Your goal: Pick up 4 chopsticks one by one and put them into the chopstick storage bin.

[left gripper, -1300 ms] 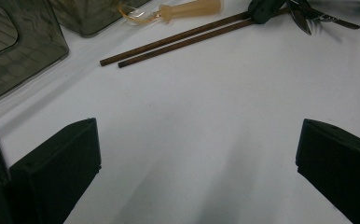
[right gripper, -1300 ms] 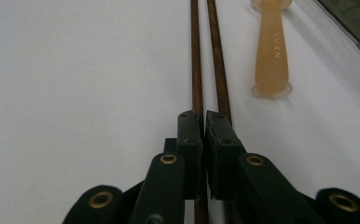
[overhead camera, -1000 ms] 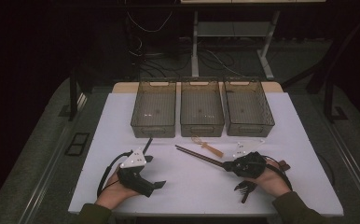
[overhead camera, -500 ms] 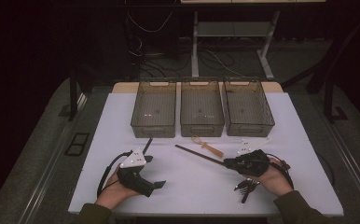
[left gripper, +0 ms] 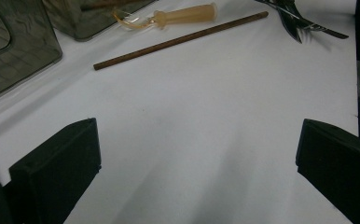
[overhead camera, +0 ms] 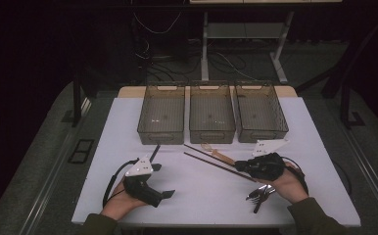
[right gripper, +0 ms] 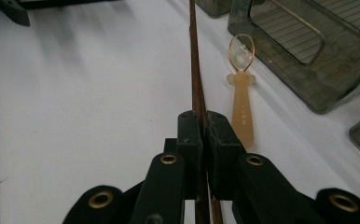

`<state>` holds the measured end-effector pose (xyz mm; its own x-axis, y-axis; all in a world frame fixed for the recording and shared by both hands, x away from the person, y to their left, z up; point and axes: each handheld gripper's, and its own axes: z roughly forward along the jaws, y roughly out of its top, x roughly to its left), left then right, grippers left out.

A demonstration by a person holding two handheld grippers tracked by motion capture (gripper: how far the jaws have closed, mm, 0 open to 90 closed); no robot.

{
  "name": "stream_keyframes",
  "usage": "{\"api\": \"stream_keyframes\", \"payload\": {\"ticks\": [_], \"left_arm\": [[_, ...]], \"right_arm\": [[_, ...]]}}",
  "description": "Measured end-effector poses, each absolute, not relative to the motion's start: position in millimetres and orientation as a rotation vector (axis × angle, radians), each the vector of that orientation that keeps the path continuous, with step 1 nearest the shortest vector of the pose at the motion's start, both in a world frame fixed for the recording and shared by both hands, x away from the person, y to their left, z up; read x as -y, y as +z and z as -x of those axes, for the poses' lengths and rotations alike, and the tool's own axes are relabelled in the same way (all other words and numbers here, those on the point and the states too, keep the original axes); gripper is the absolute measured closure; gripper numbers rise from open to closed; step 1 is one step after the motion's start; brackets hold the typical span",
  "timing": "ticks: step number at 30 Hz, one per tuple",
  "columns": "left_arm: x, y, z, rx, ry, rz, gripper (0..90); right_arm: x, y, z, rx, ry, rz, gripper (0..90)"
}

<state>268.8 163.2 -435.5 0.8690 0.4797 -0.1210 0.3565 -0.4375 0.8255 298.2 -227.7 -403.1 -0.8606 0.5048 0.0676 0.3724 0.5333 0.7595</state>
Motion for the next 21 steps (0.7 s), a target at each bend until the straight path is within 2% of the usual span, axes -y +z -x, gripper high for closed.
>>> {"api": "stream_keyframes", "payload": {"ticks": [21], "left_arm": [[-162,-434,-267,-0.611,0.165,-2.069,0.0]], "right_arm": [[211,-383,-319,-2.520,1.303,-0.873,85.0]]}}
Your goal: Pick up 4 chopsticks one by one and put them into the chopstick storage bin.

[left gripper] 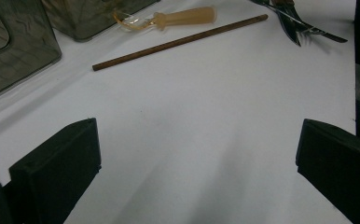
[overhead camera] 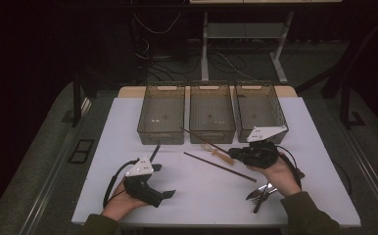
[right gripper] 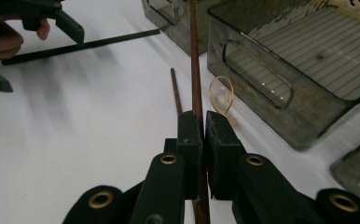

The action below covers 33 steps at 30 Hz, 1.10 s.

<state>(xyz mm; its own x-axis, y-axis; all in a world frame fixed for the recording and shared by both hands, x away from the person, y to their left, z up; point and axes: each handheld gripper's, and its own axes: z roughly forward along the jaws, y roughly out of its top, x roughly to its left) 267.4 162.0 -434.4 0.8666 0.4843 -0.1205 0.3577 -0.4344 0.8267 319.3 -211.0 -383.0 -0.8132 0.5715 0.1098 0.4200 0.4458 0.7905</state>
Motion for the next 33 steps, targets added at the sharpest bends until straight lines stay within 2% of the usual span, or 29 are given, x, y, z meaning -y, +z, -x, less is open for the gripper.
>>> {"api": "stream_keyframes", "payload": {"ticks": [15,33], "left_arm": [[-161,-435,-267,-0.621,0.158,-2.060,0.0],[-158,-435,-266,-0.624,0.162,-2.072,0.0]], "right_arm": [[191,-376,-347,-2.477,1.282,-0.950,85.0],[161,-348,-379,-2.427,1.200,-1.012,85.0]]}}
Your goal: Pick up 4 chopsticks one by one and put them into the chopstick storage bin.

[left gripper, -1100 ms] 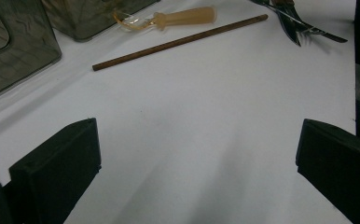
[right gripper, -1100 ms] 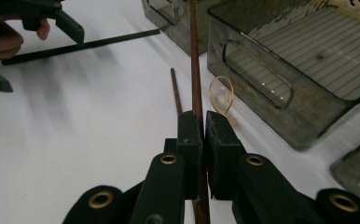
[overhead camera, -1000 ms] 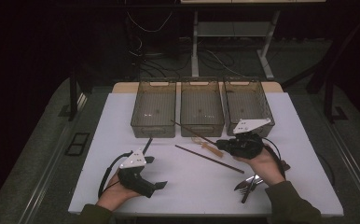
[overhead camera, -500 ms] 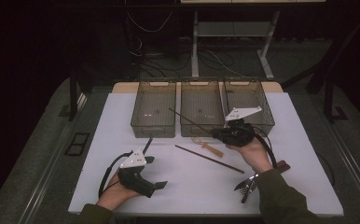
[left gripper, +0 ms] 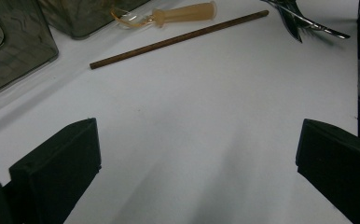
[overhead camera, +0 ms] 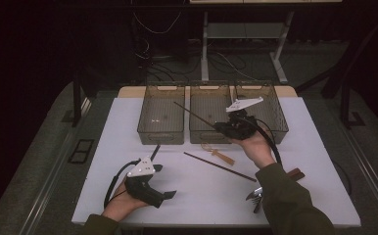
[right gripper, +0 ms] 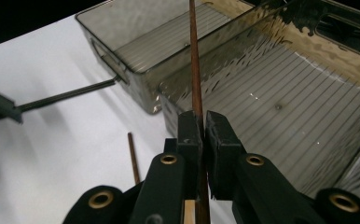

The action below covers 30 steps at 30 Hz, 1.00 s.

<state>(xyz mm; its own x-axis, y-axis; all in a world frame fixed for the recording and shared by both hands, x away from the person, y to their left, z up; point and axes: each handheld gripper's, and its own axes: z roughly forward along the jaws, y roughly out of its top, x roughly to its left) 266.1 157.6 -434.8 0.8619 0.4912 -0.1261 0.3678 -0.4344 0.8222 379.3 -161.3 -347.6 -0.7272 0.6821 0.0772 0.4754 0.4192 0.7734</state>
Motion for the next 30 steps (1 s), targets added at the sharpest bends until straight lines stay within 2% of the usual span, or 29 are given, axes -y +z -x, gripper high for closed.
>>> {"api": "stream_keyframes", "payload": {"ticks": [16,30], "left_arm": [[-156,-434,-264,-0.617,0.164,-2.071,0.0],[-157,-434,-265,-0.597,0.164,-2.080,0.0]], "right_arm": [[118,-334,-413,-2.409,1.148,-1.036,85.0],[78,-336,-442,-2.414,1.095,-1.070,85.0]]}}
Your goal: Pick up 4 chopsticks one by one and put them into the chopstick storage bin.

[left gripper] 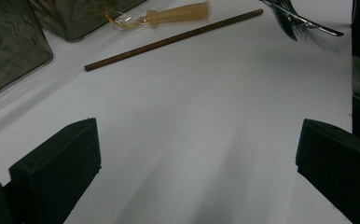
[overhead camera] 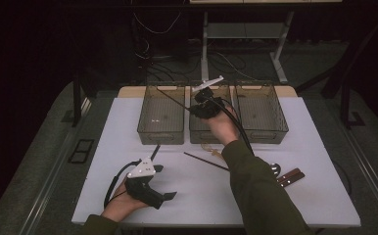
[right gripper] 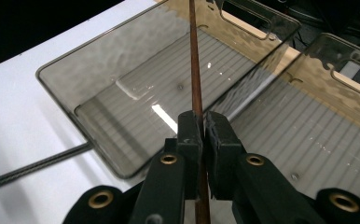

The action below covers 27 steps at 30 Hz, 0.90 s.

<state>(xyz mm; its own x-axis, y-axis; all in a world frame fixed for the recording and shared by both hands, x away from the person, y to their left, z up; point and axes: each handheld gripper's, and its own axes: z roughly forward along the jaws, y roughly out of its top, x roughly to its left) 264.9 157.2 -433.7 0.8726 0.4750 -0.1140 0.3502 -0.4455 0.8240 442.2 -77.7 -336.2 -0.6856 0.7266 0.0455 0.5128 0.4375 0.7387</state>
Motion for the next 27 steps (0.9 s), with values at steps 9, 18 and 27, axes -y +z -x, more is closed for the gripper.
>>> {"api": "stream_keyframes", "payload": {"ticks": [9,18,27], "left_arm": [[-156,-433,-264,-0.594,0.158,-2.077,0.0],[-156,-433,-264,-0.585,0.158,-2.078,0.0],[-157,-432,-265,-0.569,0.160,-2.080,0.0]], "right_arm": [[50,-349,-458,-2.437,1.074,-1.095,85.0],[26,-359,-471,-2.444,1.036,-1.136,85.0],[10,-364,-478,-2.433,1.024,-1.184,84.4]]}}
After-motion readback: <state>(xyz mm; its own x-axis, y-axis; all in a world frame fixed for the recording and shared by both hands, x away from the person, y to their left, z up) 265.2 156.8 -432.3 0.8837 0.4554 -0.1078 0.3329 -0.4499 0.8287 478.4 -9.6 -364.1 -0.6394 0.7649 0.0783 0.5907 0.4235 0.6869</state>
